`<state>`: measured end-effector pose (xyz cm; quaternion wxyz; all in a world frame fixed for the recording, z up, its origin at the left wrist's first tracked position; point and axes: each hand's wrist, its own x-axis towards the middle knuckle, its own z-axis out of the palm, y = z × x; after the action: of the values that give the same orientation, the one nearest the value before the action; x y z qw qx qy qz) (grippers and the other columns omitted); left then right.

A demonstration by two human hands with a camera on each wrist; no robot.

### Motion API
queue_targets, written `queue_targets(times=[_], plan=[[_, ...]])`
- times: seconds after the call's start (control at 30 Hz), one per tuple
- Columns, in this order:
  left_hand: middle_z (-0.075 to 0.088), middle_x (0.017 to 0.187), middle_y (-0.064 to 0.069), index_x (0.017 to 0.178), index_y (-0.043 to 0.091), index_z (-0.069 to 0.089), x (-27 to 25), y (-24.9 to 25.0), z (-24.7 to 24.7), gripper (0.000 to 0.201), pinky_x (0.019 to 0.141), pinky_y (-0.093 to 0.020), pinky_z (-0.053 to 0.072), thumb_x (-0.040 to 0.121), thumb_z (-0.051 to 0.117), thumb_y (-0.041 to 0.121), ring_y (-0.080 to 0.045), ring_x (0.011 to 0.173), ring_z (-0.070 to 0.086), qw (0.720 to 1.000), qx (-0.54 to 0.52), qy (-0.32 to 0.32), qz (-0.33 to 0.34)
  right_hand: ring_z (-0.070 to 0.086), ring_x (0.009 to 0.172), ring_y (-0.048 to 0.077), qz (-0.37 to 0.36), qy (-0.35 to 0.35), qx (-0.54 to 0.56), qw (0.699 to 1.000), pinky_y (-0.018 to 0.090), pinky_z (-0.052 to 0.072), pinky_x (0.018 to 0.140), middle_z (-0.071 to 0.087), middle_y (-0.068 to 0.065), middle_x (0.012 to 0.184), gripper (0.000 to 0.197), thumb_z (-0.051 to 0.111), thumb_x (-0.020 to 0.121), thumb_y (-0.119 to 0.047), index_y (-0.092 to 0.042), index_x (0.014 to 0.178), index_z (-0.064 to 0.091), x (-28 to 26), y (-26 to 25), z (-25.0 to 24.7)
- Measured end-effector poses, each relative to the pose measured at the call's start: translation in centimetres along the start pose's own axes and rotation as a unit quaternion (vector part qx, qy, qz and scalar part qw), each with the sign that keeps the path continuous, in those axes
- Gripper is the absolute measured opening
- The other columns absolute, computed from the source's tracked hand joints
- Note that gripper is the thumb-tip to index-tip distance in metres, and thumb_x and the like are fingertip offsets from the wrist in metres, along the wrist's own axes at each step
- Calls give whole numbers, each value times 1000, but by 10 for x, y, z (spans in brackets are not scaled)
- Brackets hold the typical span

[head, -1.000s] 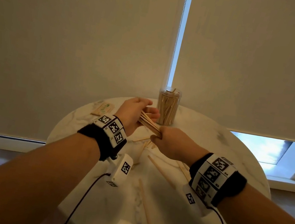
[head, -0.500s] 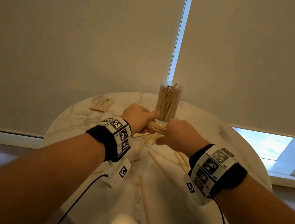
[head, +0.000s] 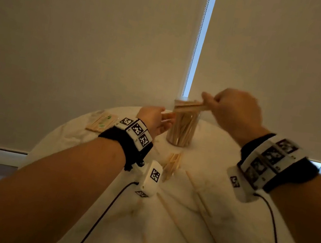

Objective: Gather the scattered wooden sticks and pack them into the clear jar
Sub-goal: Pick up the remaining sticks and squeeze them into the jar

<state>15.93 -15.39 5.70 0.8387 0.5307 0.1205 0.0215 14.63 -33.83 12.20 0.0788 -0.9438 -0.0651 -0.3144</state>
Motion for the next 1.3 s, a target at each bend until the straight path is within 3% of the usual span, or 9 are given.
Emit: queue_targets(times=[0.1,0.2,0.3,0.43,0.6,0.77,0.9,1.1,1.3], plan=[[61,87,-9,114,5,56,43,14,11,20,55,-23,54,100,43,-1,-16,65,54,995,99,14,15,59,67,32,13,22,-5,1000,34,42,58,59,9,63,54,50,91,-59,-13,75,73,58,28,0],[55,129,-14,151,10,29,82,14,25,83,92,-42,55,82,76,9,-25,105,57,941,333,-42,37,59,68,32,-25,8,-51,998,35,43,58,60,10,64,49,55,92,-53,-11,75,73,102,34,14],[50,139,-10,156,9,11,100,8,40,123,103,-35,43,66,92,33,-28,126,50,888,439,-107,81,57,59,24,-88,-63,-98,989,32,44,56,60,6,59,48,59,92,-51,-10,70,72,127,27,33],[57,130,-5,153,10,14,122,-8,51,125,94,-32,42,60,94,38,-23,119,55,893,416,-147,91,55,57,13,-153,-179,-140,962,31,47,61,61,-3,57,43,64,89,-51,-14,66,70,142,15,61],[59,117,2,150,15,19,134,-24,41,116,94,-37,50,63,93,35,-18,106,61,902,387,-157,109,50,60,7,-191,-206,-113,953,26,42,58,64,-1,68,31,73,84,-44,-14,77,75,149,-1,68],[54,135,-6,153,15,13,133,-22,44,110,83,-29,47,74,86,35,-19,109,54,900,392,-160,108,48,55,15,-185,-184,-129,957,29,40,58,56,3,58,47,65,90,-44,-6,64,64,141,-19,88],[50,140,-4,153,15,13,136,-24,47,121,102,-39,45,63,88,48,-22,123,53,889,421,-144,110,53,81,21,-130,-171,-90,973,31,42,72,67,9,91,27,52,98,-29,-7,88,65,129,-23,112],[58,125,-3,143,14,27,140,-30,45,105,97,-35,49,64,90,41,-22,114,60,890,412,-133,143,67,87,25,26,-284,142,948,38,58,85,66,18,107,25,52,97,-9,7,112,64,129,-11,89],[58,129,-5,146,12,24,139,-30,45,112,101,-41,48,63,91,43,-23,116,59,886,419,-133,146,63,95,30,-51,-198,-14,979,38,51,82,68,15,106,32,44,102,-25,-1,105,66,122,-16,107]])
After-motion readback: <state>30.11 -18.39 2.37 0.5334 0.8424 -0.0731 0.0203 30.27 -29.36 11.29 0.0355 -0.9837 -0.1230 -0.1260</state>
